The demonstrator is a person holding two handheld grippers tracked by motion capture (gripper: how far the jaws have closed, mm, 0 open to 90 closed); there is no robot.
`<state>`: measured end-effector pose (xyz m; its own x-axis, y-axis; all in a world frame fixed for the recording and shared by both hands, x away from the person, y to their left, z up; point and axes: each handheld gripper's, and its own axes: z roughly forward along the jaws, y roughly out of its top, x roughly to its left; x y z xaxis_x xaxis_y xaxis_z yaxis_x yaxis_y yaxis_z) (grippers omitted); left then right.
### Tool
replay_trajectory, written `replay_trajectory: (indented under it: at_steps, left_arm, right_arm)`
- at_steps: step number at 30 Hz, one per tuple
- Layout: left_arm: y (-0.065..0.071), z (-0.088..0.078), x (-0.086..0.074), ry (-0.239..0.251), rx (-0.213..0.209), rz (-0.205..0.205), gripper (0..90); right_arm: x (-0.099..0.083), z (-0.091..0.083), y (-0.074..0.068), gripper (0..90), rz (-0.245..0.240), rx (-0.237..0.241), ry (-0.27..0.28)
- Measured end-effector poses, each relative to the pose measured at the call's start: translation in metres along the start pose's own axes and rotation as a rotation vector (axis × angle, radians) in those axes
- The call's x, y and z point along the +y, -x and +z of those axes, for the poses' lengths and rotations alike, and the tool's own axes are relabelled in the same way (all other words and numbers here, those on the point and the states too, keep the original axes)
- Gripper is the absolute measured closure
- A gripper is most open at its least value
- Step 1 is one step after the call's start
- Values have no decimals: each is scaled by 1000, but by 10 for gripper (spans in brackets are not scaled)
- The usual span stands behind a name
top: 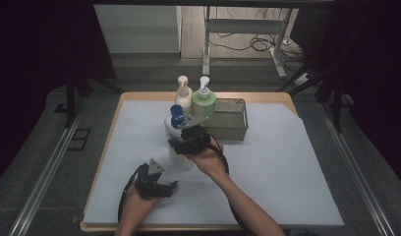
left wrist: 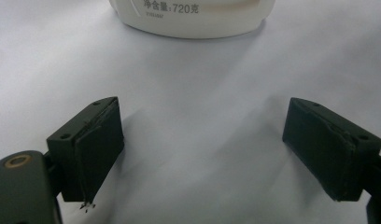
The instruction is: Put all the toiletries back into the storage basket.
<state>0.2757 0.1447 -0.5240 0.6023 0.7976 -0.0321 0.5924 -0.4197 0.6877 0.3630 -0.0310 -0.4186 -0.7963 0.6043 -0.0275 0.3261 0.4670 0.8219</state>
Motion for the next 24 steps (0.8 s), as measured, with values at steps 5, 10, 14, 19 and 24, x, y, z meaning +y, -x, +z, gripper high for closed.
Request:
replay_trajectory:
  at_steps: [5,10,14,19,24]
  left_arm:
    - [0,0,0,-5,0,5,122]
    - [-1,0,0,-5,0,5,122]
    - [-1,0,0,-5,1,7,122]
    - [-1,0,0,-5,0,6,122]
    - [-1,0,0,-5,1,5,122]
  right_arm:
    - [0,-3,1,400,-4,4,-16]
    - [1,-13,6,401,-2,2,-21]
    - [1,-24,12,401,-2,5,-22]
    - [1,-38,18,402,-6,0,-32]
    - [-1,-50,26,402,3,-8,-33]
